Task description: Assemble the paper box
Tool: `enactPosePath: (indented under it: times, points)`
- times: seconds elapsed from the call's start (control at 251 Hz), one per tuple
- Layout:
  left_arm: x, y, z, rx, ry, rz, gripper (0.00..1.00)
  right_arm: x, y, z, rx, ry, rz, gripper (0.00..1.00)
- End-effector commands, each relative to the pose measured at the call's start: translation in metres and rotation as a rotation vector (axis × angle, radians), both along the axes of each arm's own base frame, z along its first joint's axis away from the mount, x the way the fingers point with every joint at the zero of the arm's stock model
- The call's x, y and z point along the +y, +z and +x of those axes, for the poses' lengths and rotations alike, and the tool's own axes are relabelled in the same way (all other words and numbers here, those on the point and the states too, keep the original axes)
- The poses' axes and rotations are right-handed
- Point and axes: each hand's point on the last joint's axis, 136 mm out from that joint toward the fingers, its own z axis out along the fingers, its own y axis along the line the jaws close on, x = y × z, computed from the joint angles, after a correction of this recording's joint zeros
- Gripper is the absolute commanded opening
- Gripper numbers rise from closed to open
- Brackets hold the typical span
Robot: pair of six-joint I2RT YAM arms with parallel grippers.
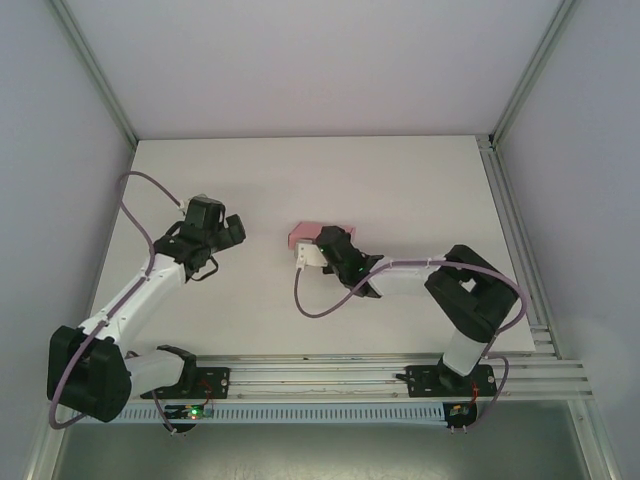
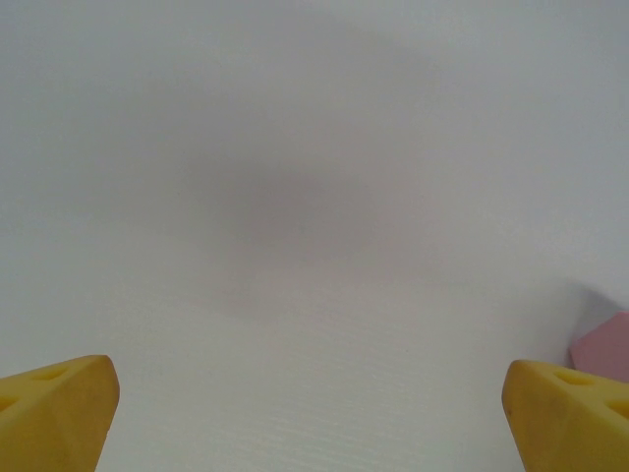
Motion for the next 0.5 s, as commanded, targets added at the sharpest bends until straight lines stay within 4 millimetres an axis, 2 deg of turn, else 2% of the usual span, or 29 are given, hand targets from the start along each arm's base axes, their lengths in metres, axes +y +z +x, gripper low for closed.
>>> enactPosePath:
  times: [0.0,0.052,0.128,0.215,0.271,0.311,0.359,0.407,0.447,0.499]
  points:
    - [0.014,0.006,-0.002,-0.015,0.034,0.029,1.0,0.007,0.005,-0.036,0.224,-0.004,0.115,0.92]
    - [0.015,0.006,-0.003,-0.02,0.034,0.035,1.0,0.009,0.011,-0.051,0.294,0.009,0.154,0.98]
    - [0.018,0.008,-0.003,-0.028,0.038,0.04,1.0,0.013,0.028,-0.069,0.338,0.042,0.223,0.98]
    - [0.021,0.013,-0.002,-0.05,0.041,0.052,1.0,0.017,0.059,-0.084,0.344,0.095,0.329,0.98]
    - [0.023,0.017,0.0,-0.076,0.036,0.066,1.0,0.014,0.081,-0.086,0.305,0.104,0.408,0.98]
    - [0.025,0.021,0.002,-0.101,0.037,0.081,1.0,0.008,0.097,-0.079,0.257,0.076,0.478,0.98]
    - [0.03,0.024,0.006,-0.136,0.044,0.108,1.0,-0.006,0.116,-0.066,0.204,0.002,0.584,0.98]
    - [0.034,0.025,0.009,-0.168,0.039,0.138,1.0,-0.028,0.133,-0.047,0.144,-0.109,0.698,0.98]
    - [0.035,0.026,0.013,-0.2,0.018,0.161,1.0,-0.054,0.145,-0.029,0.087,-0.237,0.798,0.98]
    - [0.033,0.024,0.018,-0.246,-0.033,0.186,1.0,-0.099,0.154,-0.007,0.017,-0.438,0.932,0.98]
